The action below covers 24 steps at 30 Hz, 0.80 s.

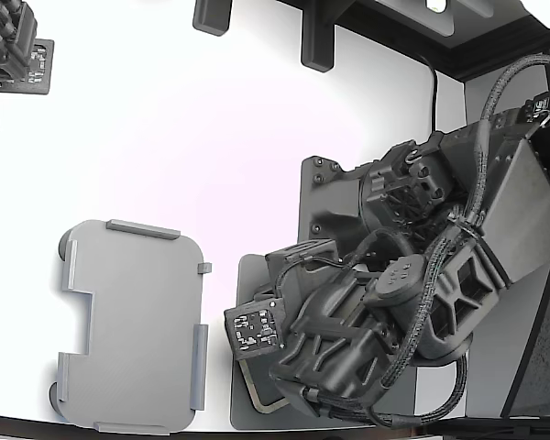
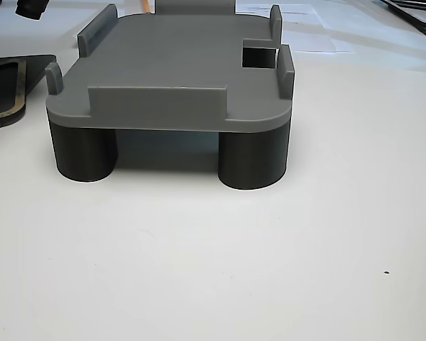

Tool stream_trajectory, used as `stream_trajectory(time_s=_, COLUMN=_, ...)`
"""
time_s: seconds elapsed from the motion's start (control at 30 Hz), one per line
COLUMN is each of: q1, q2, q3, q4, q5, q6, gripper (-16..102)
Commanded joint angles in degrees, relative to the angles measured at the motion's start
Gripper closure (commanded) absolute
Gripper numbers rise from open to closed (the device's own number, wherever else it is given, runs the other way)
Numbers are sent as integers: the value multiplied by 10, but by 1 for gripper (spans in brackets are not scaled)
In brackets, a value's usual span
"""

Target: Move top rectangular frame to the holder.

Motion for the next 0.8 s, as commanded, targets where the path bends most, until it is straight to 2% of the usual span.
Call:
stream_trajectory(time_s=0.0, q1=-11, q2=2, q3=-11, q4=-8, q5=6, q6=3, gripper=97)
stream_trajectory(time_s=0.17, q1=-11, q2=1, q3=-53, q4=24, q5=14, q6=10, gripper=97)
stream_trajectory(time_s=0.23, q1=-11, q2=-6, q3=-107, q4=66, q5=10, q6=29, gripper=97)
stream_trajectory(time_s=0.4, q1=-7, q2=-19, q3=-313, q4=208, q5=-42, q6=185, gripper=97)
stream_trajectory(time_s=0.47, q1=-7, q2=5, q3=-352, q4=207, q5=-66, q6=275, gripper=97)
stream_trajectory(time_s=0.57, q1=-7, q2=18, q3=-400, q4=208, q5=-74, q6=429, gripper=97)
stream_trajectory(time_s=0.77, q1=-2, q2=12, q3=-395, q4=207, q5=-14, q6=657, gripper=97)
